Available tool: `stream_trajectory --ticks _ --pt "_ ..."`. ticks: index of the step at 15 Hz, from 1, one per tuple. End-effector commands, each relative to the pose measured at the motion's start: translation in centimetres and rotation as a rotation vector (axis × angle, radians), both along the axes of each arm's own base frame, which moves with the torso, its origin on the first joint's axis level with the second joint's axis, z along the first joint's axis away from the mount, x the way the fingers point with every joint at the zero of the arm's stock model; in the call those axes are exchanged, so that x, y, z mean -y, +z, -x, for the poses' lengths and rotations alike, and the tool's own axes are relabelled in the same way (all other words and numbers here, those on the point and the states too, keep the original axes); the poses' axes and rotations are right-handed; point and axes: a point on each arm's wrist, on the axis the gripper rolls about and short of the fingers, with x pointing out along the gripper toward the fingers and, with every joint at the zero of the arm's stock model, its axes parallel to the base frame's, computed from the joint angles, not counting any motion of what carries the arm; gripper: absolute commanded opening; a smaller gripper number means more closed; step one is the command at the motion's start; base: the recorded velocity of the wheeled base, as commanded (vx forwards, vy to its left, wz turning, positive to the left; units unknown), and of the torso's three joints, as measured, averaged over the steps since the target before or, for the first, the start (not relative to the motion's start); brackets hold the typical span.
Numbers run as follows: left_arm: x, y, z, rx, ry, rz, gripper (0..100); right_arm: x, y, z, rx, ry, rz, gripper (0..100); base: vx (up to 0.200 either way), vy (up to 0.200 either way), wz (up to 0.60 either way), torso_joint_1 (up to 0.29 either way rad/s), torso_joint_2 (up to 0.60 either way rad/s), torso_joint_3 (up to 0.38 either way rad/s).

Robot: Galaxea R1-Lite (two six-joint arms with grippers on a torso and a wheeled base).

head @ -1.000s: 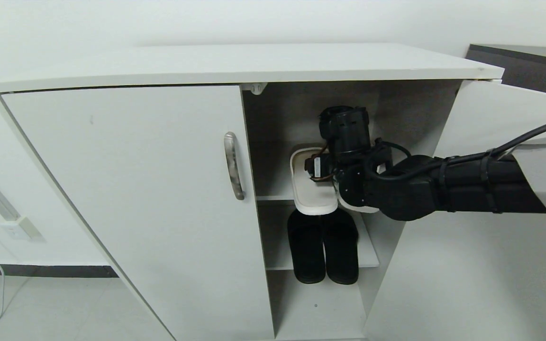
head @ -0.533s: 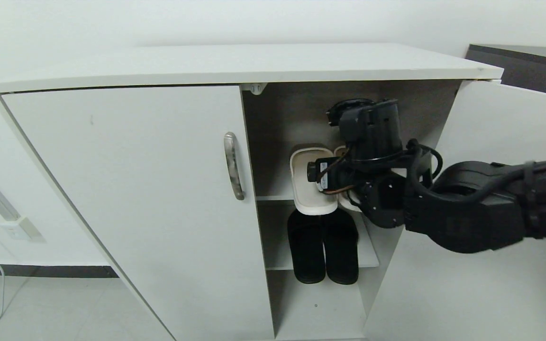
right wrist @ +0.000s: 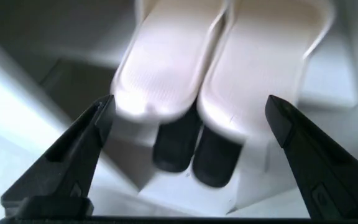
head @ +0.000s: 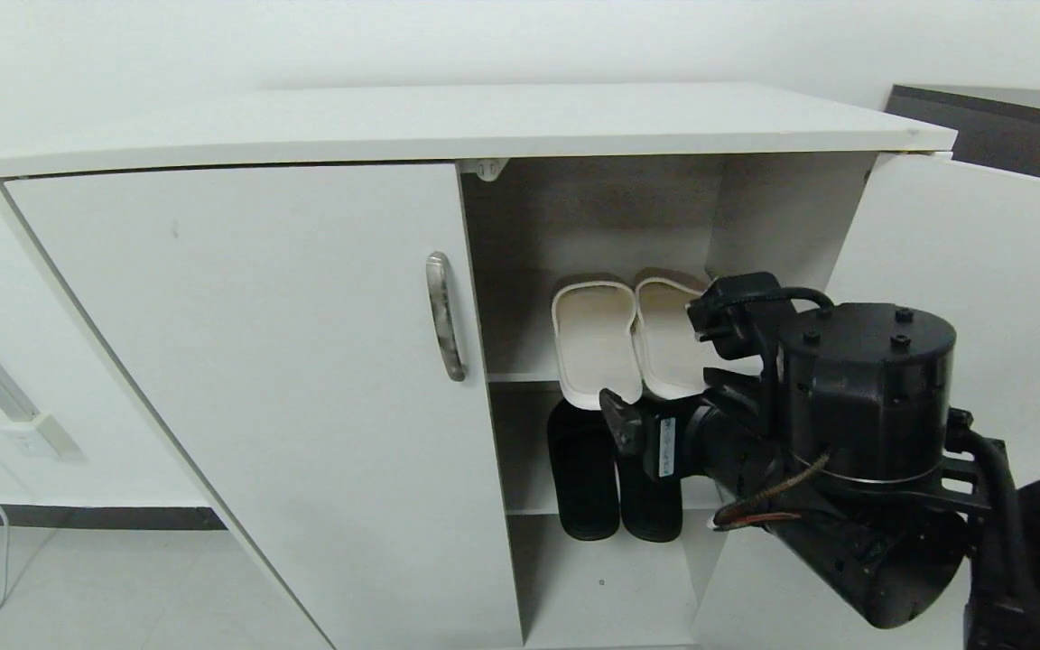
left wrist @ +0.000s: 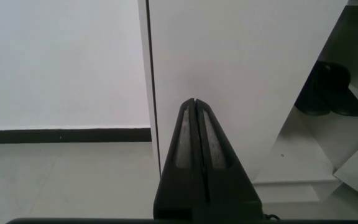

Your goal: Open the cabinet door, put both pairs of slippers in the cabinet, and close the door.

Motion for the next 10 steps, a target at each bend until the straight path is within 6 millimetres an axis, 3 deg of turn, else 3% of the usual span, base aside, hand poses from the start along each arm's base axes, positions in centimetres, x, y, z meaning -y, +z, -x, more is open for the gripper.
stream_trajectory --ticks 1,10 --pt "0.00 0.05 0.00 0.001 0.000 0.001 0 0.20 -0.80 0.53 -0.015 0.012 0.019 0 0.000 0.000 0.00 0.000 0.00 0.000" --pt "0.00 0.05 0.00 0.001 0.000 0.001 0 -0.19 -1.54 0.26 -0.029 0.011 0.040 0 0.000 0.000 0.00 0.000 0.00 0.000"
